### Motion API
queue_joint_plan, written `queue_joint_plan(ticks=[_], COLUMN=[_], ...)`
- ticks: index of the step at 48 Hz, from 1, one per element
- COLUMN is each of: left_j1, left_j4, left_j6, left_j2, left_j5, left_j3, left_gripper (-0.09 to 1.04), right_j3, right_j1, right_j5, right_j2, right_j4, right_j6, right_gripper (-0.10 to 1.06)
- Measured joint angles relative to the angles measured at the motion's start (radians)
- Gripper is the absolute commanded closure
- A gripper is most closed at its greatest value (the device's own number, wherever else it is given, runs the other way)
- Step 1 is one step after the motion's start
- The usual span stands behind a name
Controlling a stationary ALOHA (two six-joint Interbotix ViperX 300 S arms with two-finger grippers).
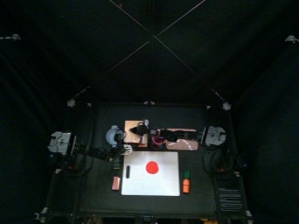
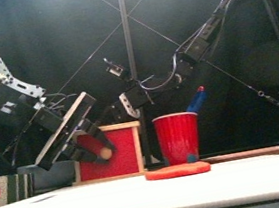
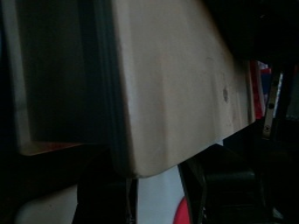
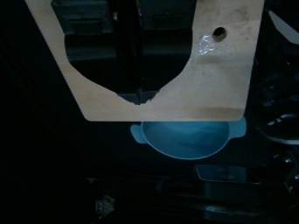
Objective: Get the cutter from the drawer then cut the dough then place the extra dough in the bowl
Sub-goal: Open the drawer
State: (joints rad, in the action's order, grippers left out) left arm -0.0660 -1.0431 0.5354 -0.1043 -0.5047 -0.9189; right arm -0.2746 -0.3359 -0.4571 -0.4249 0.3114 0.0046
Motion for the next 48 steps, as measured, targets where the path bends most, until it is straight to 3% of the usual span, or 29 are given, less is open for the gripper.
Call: queue_joint_plan(ticks=[17,48], left_j1=[-0.055,-0.153], left_j4=[0.023,0.021], left_j6=[0.008,0.009], left_j2=[0.04,0.048], left_j5=[0.044,0.095], left_j3=[-0.014,-0.014], left_gripper=[0.37,0.37], right_j3=[0.011,0.046], right_j1=[-0.005,-0.012], right_j5=[0.017,0.052], right_j2=[-0.002,-0.017], right_j4=[-0.044,-0.046], right_j6=[-0.005,-0.003], right_gripper=[0.97,0.97])
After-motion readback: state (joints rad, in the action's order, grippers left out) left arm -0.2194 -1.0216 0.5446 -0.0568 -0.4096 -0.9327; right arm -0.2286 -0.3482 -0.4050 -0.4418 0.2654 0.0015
